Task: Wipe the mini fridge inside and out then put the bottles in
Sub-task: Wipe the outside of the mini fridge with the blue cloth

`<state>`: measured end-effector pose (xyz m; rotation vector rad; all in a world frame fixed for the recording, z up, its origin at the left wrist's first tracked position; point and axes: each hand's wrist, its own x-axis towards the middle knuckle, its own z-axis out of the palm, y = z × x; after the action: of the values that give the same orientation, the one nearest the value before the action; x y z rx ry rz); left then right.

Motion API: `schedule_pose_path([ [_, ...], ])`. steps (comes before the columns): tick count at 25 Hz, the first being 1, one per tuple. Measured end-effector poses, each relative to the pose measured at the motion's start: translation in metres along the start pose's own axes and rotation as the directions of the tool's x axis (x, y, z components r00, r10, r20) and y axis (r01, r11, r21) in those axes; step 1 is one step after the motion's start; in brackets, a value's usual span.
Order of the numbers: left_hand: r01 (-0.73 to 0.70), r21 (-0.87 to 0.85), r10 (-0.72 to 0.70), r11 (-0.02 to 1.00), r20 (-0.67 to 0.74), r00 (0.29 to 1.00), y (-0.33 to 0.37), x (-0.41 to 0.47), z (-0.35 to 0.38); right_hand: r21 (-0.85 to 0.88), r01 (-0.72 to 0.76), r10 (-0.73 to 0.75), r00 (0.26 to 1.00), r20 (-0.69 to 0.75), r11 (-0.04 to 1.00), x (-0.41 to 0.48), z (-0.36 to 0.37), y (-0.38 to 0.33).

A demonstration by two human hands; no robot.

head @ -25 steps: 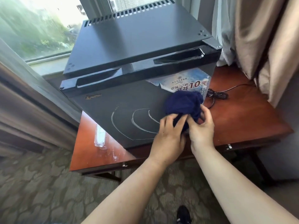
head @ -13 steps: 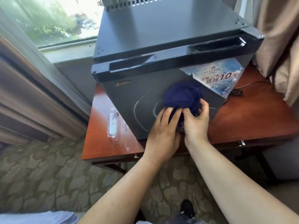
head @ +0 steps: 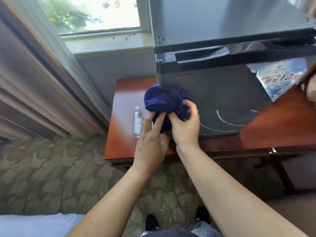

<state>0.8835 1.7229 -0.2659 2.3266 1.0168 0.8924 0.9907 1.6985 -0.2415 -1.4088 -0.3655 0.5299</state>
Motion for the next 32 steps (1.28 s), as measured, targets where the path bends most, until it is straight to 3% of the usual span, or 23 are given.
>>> schedule_pose_path([
  [4, 0.014, -0.037, -0.017, 0.999, -0.089, 0.996, 0.012, -0.001, 0.027, -0.024, -0.009, 0.01, 1.0, 0.03, 1.0, 0.014, -0.023, 0.002],
  [10, 0.02, -0.036, -0.017, 0.999, 0.091, 0.996, 0.07, 0.0, 0.113, -0.029, -0.093, 0.092, 0.994, -0.053, 0.995, 0.066, -0.121, 0.012],
  [16, 0.08, -0.073, -0.055, 0.994, 0.299, 0.953, 0.161, 0.017, 0.219, -0.123, -0.182, 0.162, 0.975, -0.153, 0.976, 0.142, -0.251, 0.015],
  [19, 0.1, -0.058, -0.073, 0.993, 0.351, 0.933, 0.191, 0.026, 0.247, -0.17, -0.2, 0.181, 0.976, -0.122, 0.965, 0.167, -0.292, 0.011],
  [25, 0.034, 0.031, -0.044, 0.999, 0.417, 0.908, 0.191, 0.03, 0.254, -0.05, -0.255, 0.25, 0.964, -0.086, 0.966, 0.179, -0.302, 0.027],
  [32, -0.082, 0.086, 0.027, 0.993, 0.51, 0.859, 0.136, 0.026, 0.22, 0.152, -0.373, 0.401, 0.884, -0.242, 0.915, 0.151, -0.245, 0.072],
])
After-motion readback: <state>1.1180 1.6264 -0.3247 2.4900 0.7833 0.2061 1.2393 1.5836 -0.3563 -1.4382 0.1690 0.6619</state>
